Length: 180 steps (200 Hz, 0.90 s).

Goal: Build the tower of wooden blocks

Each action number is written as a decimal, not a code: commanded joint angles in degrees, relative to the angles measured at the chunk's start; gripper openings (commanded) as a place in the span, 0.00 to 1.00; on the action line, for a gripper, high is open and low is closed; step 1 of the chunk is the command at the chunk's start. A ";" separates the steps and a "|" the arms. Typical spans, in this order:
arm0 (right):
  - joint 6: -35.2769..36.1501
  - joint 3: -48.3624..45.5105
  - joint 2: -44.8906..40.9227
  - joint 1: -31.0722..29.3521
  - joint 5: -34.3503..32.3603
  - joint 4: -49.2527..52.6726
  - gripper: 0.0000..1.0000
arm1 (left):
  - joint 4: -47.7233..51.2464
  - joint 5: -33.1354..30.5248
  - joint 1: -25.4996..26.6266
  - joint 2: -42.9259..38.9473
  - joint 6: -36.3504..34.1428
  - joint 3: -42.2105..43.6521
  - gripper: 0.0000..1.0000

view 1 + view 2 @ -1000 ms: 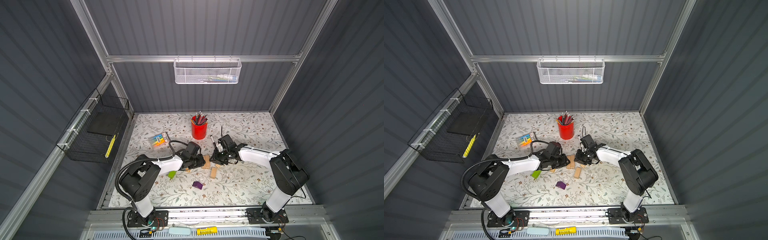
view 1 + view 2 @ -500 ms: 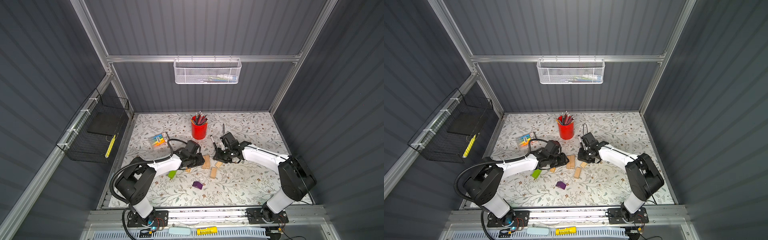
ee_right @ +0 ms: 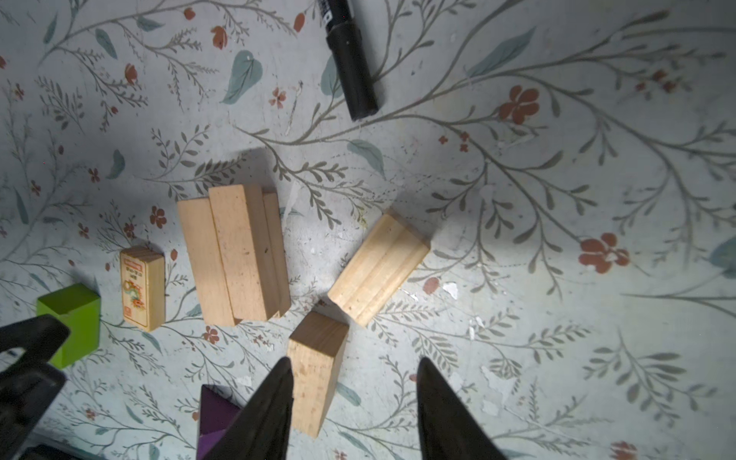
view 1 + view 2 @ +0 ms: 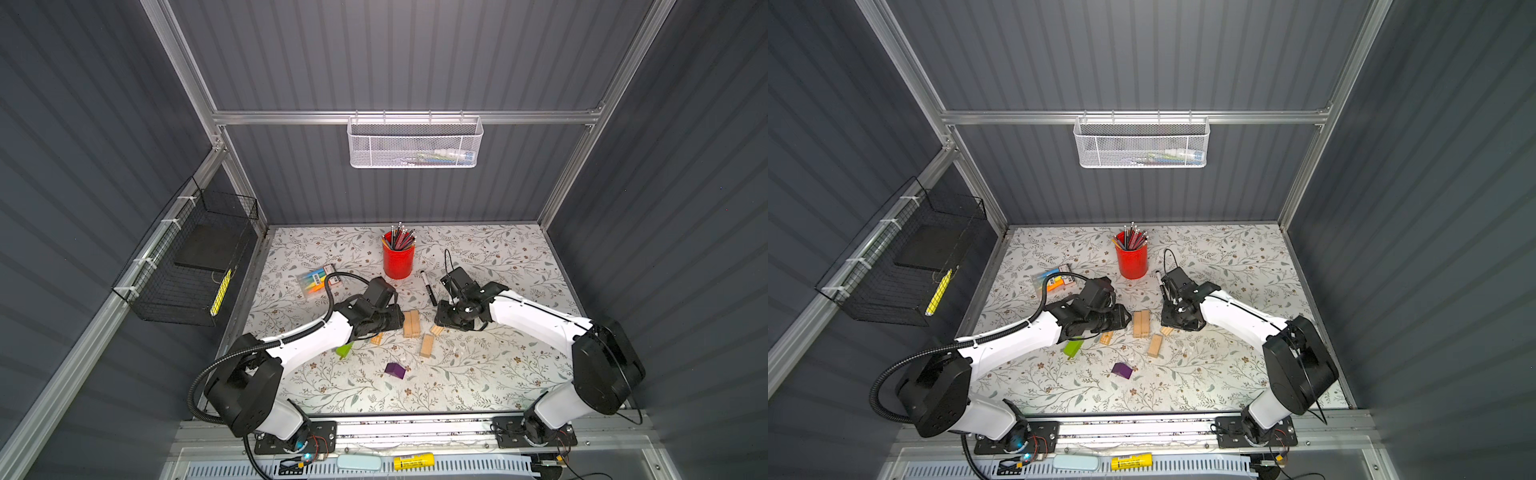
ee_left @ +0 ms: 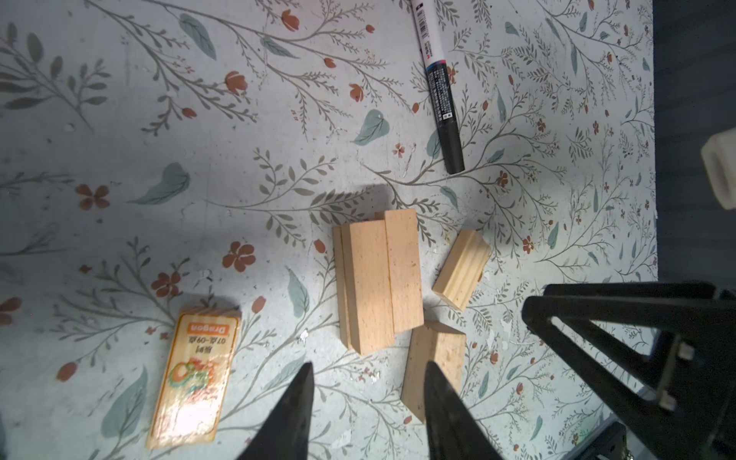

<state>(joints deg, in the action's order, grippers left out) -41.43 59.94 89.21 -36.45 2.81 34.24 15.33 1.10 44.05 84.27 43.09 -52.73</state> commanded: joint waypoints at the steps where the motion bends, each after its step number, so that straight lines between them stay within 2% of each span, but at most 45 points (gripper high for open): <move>1: -1.40 1.58 -1.08 -1.85 -3.50 4.33 0.55 | 4.41 -3.15 0.86 -2.45 -1.88 -1.19 0.46; 52: -11.21 1.58 -0.45 -9.02 -7.57 5.38 0.69 | 8.22 -7.05 1.74 -6.31 -3.19 -0.58 0.50; 92: -15.35 1.79 1.70 -12.30 -8.58 2.91 0.74 | 9.69 -9.85 1.69 -9.32 -2.78 1.05 0.54; 135: -19.00 2.53 5.16 -14.83 -10.07 1.82 0.74 | 11.59 -13.01 1.73 -11.44 -1.66 2.36 0.59; 180: -19.10 3.49 8.93 -15.71 -9.89 0.13 0.68 | 12.34 -14.40 1.71 -12.15 -1.32 2.72 0.61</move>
<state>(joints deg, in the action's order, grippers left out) -59.29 61.47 96.53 -51.59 -5.63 34.70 25.71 -11.27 45.71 73.25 41.15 -50.61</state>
